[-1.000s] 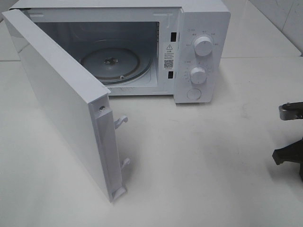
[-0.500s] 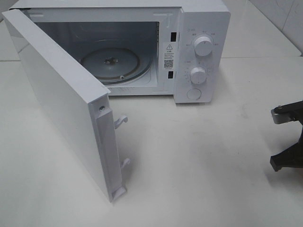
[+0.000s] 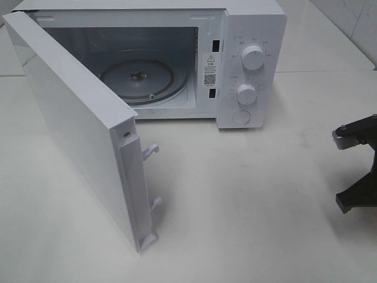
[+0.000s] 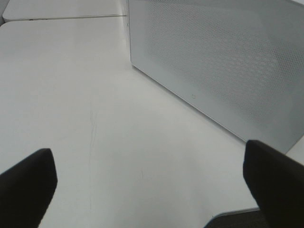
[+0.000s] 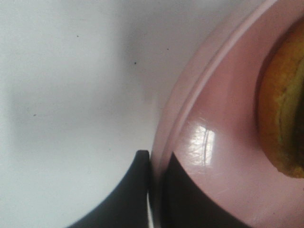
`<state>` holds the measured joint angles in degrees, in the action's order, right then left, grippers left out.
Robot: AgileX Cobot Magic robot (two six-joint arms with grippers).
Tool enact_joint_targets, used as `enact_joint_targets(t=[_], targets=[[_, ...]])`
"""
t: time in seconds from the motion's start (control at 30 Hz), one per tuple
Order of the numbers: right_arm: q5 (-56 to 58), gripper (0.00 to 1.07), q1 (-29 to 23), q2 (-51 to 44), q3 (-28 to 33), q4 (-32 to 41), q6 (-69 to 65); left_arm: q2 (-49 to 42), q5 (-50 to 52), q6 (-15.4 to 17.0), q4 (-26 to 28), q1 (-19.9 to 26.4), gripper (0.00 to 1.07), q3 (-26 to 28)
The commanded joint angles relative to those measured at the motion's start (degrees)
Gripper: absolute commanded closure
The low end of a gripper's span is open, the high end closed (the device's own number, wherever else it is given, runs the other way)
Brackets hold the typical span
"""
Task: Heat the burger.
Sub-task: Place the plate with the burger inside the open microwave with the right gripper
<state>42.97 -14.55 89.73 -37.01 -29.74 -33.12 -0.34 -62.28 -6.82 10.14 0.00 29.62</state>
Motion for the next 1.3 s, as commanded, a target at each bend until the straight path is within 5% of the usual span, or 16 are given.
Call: enact_joint_targets(t=[0.03,0.57,1.3], targets=[[3.3,1.07,-1.9,-2.2,0.1,-4.1,-2.1,-0.9,0.8,-0.1,0.3,-0.1,0.07,0.0],[10.0,1.07,-10.2,-9.9,0.1,-5.4,-1.5,-0.9,0.8,-0.1,0.3,-0.1,0.07,0.0],[15.0,1.07,-28.1,-13.9,0.2,-3.2,5.8,-0.9,0.8,-0.1,0.3,-0.1,0.07,0.0]])
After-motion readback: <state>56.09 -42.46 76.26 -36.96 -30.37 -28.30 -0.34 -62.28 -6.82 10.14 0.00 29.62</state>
